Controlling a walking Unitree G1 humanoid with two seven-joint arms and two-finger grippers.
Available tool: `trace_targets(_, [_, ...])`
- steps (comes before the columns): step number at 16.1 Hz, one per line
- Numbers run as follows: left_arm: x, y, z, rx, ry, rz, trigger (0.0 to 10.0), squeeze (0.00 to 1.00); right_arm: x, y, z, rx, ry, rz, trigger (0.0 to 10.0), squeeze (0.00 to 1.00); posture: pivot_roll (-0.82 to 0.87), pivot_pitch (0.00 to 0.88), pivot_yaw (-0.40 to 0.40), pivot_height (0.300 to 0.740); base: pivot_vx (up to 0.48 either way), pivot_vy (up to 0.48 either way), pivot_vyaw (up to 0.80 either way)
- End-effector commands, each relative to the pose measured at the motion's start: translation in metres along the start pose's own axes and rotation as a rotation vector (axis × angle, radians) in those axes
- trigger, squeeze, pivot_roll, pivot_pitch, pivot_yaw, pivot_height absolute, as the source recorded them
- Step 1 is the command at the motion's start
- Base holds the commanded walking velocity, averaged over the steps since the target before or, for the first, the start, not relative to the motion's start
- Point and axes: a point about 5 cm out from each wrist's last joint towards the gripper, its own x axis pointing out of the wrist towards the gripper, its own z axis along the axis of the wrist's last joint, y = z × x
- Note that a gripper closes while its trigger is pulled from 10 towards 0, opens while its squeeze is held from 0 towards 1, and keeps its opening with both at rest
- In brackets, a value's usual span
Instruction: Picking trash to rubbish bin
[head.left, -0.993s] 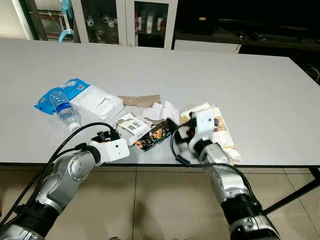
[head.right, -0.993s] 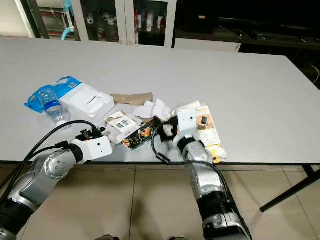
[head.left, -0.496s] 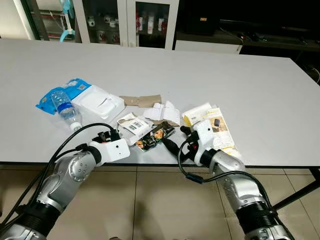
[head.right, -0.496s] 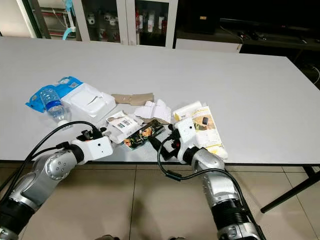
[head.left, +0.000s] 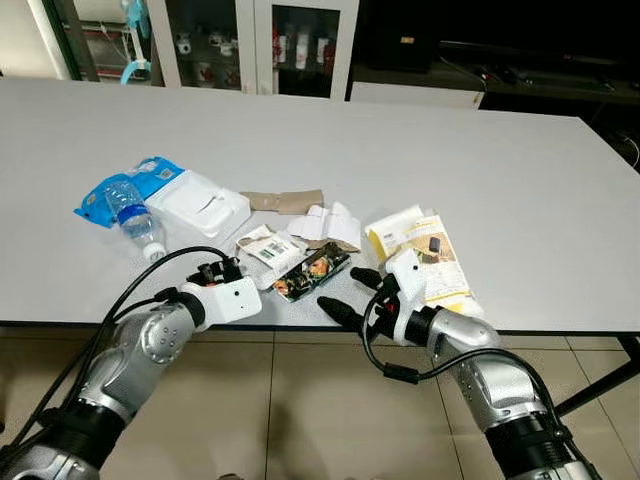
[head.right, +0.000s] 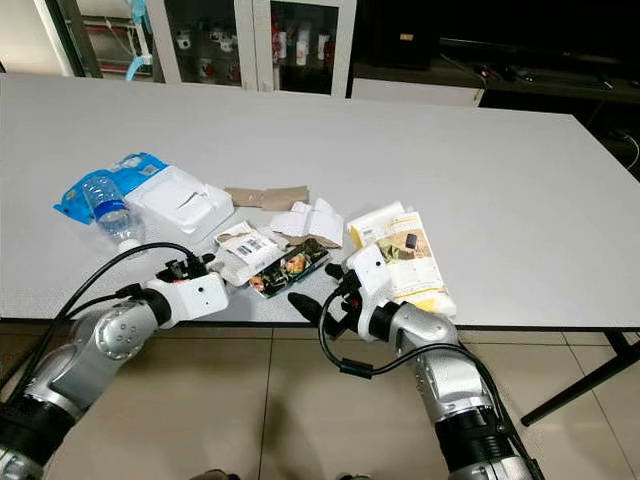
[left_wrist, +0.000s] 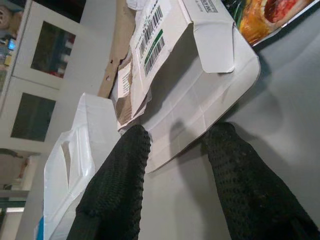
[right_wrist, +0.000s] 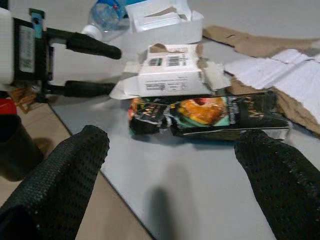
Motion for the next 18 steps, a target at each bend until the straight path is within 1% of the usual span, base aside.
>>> trace_targets(1, [0.003, -0.026, -0.004, 0.005, 0.033, -0.097, 10.0, 0.00, -0.003, 0.001, 0.002, 0.000, 0.002, 0.015, 10.0, 0.00, 0.00, 0.056, -0.086, 0.740, 0.000, 0.000, 0.00])
trace_targets(3, [0.007, -0.029, -0.004, 0.006, 0.032, -0.085, 10.0, 0.00, -0.003, 0.003, 0.002, 0.004, 0.001, 0.025, 10.0, 0.00, -0.01, 0.057, -0.086, 0.740, 0.000, 0.000, 0.00])
trace_targets(5, [0.008, -0.033, -0.003, 0.009, 0.028, -0.101, 10.0, 0.00, -0.003, 0.004, 0.002, 0.007, 0.003, 0.028, 10.0, 0.00, -0.01, 0.055, -0.086, 0.740, 0.000, 0.000, 0.00])
trace_targets(6, [0.011, -0.035, -0.002, 0.015, 0.026, -0.106, 10.0, 0.00, -0.003, 0.005, 0.002, 0.009, 0.005, 0.033, 10.0, 0.00, -0.01, 0.058, -0.086, 0.740, 0.000, 0.000, 0.00])
trace_targets(10, [0.019, -0.037, -0.003, 0.037, 0.036, -0.107, 10.0, 0.00, -0.004, 0.007, 0.003, 0.016, 0.002, 0.037, 10.0, 0.00, -0.01, 0.058, -0.084, 0.740, 0.000, 0.000, 0.00])
trace_targets(11, [0.020, -0.037, -0.003, 0.034, 0.034, -0.108, 0.0, 0.00, -0.004, 0.007, 0.003, 0.017, 0.002, 0.037, 10.0, 0.00, -0.01, 0.058, -0.084, 0.740, 0.000, 0.000, 0.00])
trace_targets(14, [0.024, -0.036, -0.003, 0.043, 0.035, -0.103, 0.0, 0.00, -0.005, 0.007, 0.004, 0.024, -0.003, 0.033, 10.0, 0.00, -0.01, 0.056, -0.083, 0.740, 0.000, 0.000, 0.00])
trace_targets(18, [0.022, -0.036, -0.008, 0.042, 0.048, -0.100, 0.0, 0.00, -0.006, 0.006, 0.005, 0.032, -0.009, 0.033, 10.0, 0.00, -0.01, 0.056, -0.084, 0.740, 0.000, 0.000, 0.00])
